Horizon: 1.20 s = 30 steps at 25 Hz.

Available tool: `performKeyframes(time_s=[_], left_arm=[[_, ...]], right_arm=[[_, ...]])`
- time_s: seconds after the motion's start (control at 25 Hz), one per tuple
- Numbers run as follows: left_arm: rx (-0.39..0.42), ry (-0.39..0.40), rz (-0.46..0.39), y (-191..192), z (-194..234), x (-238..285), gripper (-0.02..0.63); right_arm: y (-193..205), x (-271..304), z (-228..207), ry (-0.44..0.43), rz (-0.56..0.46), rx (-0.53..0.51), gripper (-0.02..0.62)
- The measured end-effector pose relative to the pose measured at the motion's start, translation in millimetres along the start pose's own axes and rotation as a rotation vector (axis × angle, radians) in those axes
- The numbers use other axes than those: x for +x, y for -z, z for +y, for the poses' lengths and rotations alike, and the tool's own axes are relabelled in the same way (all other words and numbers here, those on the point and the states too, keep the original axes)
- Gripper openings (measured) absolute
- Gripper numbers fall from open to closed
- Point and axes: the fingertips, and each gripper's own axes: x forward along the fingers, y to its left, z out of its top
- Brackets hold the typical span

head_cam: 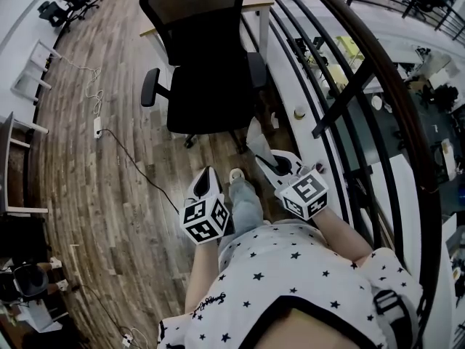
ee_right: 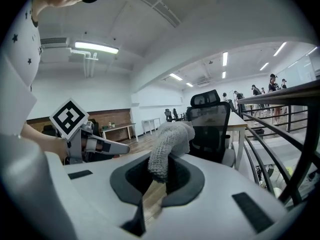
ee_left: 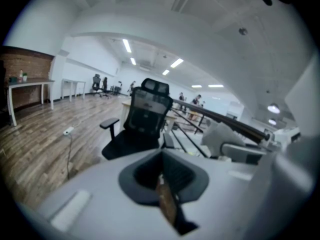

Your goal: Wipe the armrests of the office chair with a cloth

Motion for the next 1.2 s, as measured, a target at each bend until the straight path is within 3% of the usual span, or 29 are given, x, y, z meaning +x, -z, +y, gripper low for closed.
performKeyframes(time_s=[0.6, 1.2], left_arm=[[0.022, 0.061, 0.030, -64, 18, 84, 0.003], [0.052, 0.140, 0.066, -104, 50, 159, 0.003]], right_arm=[[-41, 71, -65, 0.091, 0.017, 0.005, 0.031], [-50, 138, -116, 0.162, 0.026, 0.032, 0.029]])
